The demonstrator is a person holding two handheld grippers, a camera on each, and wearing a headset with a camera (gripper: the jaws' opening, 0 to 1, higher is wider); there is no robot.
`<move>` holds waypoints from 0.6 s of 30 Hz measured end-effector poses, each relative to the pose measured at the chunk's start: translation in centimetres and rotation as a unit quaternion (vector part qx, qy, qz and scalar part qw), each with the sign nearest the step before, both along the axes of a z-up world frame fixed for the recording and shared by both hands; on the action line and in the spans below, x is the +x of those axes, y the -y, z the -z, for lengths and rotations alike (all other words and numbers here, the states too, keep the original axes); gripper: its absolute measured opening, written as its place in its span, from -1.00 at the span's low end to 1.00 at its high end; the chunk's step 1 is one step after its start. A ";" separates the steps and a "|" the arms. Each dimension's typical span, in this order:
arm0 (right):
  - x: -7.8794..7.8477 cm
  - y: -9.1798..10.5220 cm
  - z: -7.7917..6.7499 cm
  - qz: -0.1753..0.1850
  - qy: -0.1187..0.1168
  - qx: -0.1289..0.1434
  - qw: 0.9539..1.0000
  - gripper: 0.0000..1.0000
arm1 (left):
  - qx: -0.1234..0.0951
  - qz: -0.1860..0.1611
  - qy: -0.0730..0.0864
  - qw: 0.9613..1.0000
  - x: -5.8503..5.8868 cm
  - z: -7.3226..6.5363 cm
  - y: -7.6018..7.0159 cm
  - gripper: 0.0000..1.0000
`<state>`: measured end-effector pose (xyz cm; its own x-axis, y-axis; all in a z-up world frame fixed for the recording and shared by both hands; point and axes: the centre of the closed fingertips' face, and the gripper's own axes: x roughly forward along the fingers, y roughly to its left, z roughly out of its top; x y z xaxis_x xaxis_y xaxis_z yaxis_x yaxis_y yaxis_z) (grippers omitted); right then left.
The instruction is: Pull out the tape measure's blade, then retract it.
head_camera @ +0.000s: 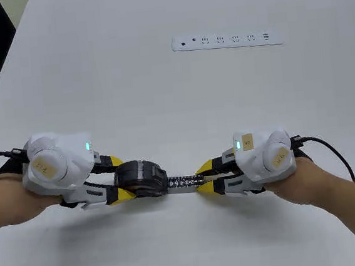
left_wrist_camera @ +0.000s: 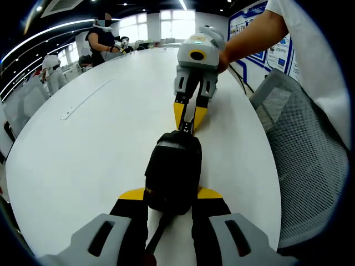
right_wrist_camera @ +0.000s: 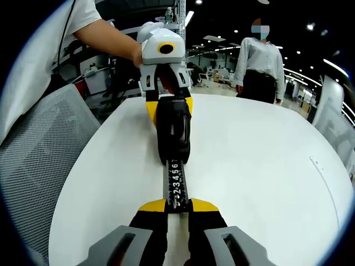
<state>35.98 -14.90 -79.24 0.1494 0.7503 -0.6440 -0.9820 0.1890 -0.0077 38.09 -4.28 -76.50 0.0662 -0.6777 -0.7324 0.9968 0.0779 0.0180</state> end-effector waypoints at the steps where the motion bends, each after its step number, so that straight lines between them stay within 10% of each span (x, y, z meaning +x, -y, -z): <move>1: 0.0 0.2 0.0 0.000 0.000 -0.001 1.000 -0.81 | 0.000 0.000 0.000 1.000 0.0 0.0 0.0 -0.52; 18: -0.3 3.7 0.1 0.009 -0.004 -0.027 1.000 -0.81 | 0.001 0.001 -0.003 1.000 -0.1 0.0 0.1 -0.51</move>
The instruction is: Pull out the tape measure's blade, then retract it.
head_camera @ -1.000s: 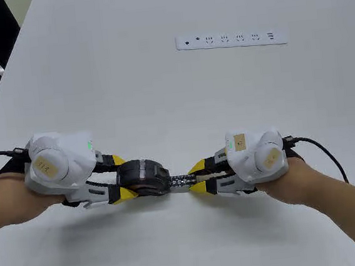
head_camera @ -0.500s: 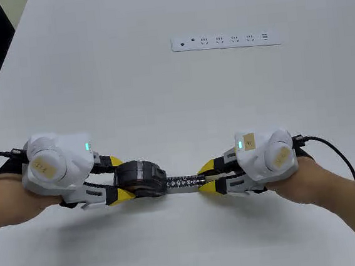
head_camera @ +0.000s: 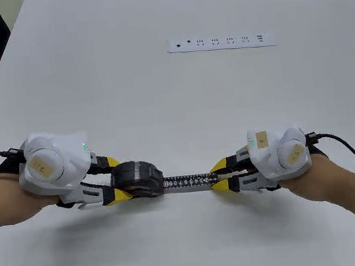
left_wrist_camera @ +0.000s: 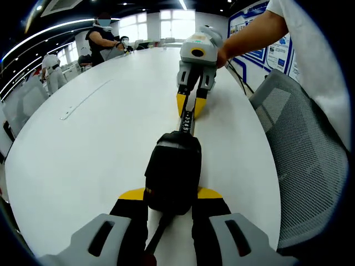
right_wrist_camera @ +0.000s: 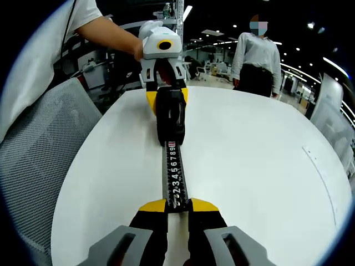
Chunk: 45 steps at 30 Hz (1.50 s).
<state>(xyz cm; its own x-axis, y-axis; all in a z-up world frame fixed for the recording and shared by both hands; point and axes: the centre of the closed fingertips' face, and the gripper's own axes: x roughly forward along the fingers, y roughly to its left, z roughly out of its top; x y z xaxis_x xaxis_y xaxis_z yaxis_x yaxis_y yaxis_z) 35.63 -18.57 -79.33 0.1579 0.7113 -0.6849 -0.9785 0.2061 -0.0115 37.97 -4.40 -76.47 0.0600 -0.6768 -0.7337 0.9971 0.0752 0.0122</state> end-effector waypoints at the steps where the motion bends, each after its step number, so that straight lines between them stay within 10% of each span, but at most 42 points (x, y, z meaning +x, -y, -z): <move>1: 0.0 0.1 0.0 0.001 0.000 -0.002 1.000 -0.81 | 0.000 0.000 0.000 1.000 0.0 0.0 0.0 -0.51; 45: -1.0 9.1 0.0 0.029 -0.009 -0.065 0.997 -0.82 | 0.000 -0.002 -0.002 1.000 0.0 -0.1 0.2 -0.51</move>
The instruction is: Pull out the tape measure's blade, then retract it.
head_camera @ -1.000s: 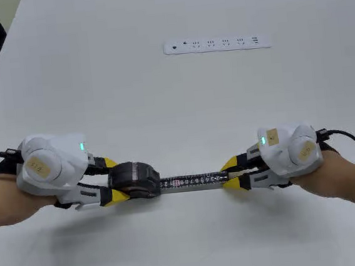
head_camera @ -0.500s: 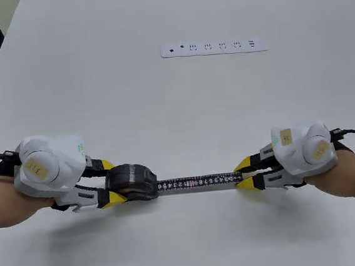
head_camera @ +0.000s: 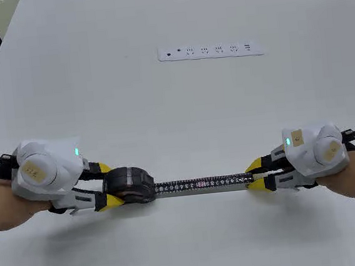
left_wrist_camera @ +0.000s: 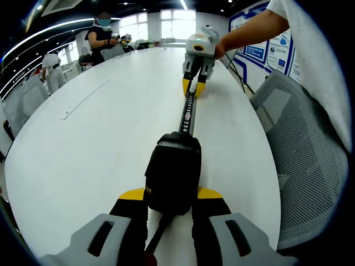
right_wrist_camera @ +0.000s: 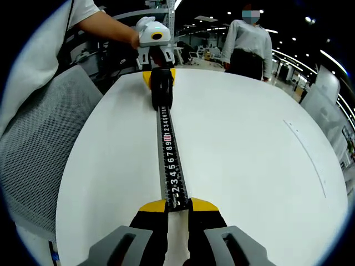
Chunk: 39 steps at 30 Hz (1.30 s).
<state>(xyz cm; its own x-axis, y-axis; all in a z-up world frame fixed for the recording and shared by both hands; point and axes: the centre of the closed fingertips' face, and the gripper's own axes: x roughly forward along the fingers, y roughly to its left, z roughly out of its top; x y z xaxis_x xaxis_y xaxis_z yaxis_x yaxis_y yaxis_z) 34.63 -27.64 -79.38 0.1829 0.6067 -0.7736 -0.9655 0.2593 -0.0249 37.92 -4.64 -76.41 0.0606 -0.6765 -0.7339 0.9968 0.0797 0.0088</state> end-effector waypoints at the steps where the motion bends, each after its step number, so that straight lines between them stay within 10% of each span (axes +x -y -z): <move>1: 0.0 0.0 0.0 0.000 -0.001 0.000 1.000 -0.82 | 0.000 0.000 0.000 1.000 0.0 0.0 0.0 -0.51; 39: -0.6 5.0 -0.2 0.036 -0.009 -0.021 0.999 -0.81 | -0.001 -0.005 0.000 1.000 0.1 0.0 0.1 -0.51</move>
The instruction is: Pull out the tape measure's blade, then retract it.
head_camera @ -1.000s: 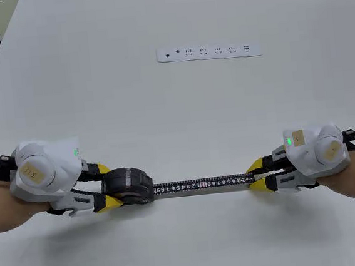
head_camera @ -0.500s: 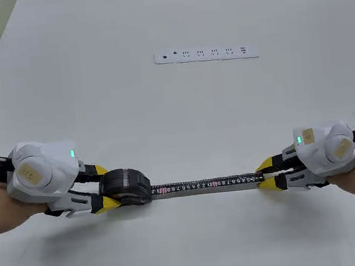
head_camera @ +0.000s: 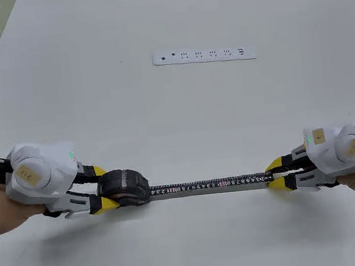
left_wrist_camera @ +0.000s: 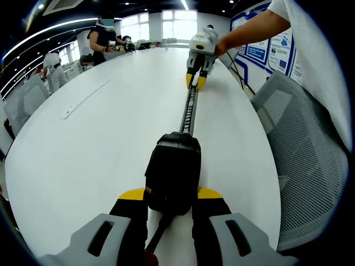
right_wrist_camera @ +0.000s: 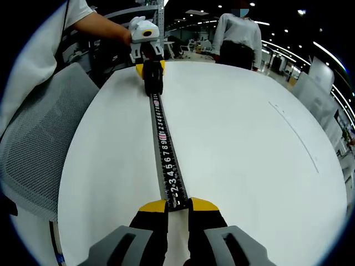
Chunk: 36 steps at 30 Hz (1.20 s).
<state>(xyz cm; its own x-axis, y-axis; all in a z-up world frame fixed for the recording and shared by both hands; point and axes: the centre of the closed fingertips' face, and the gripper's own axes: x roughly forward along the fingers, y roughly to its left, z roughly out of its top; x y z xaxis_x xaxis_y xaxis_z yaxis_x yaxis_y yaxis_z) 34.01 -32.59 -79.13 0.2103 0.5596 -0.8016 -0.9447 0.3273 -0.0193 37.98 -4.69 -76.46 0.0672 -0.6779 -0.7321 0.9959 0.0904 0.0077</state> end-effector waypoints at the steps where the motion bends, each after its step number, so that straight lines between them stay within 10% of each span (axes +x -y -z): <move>1: 0.0 0.0 0.0 0.000 0.000 0.000 1.000 -0.81 | 0.000 0.000 0.000 1.000 0.0 0.0 0.0 -0.50; 36: 0.1 -0.2 0.1 0.017 -0.017 -0.005 1.000 -0.54 | -0.003 -0.033 -0.011 0.999 0.3 -0.3 0.0 -0.32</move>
<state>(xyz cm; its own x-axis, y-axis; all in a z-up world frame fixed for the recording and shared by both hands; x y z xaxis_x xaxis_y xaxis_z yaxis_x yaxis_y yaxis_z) 34.14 -32.36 -79.24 0.2018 0.5444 -0.8142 -0.9333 0.3590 0.0087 38.28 -4.67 -76.11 0.0959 -0.6764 -0.7303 0.9877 0.1555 -0.0143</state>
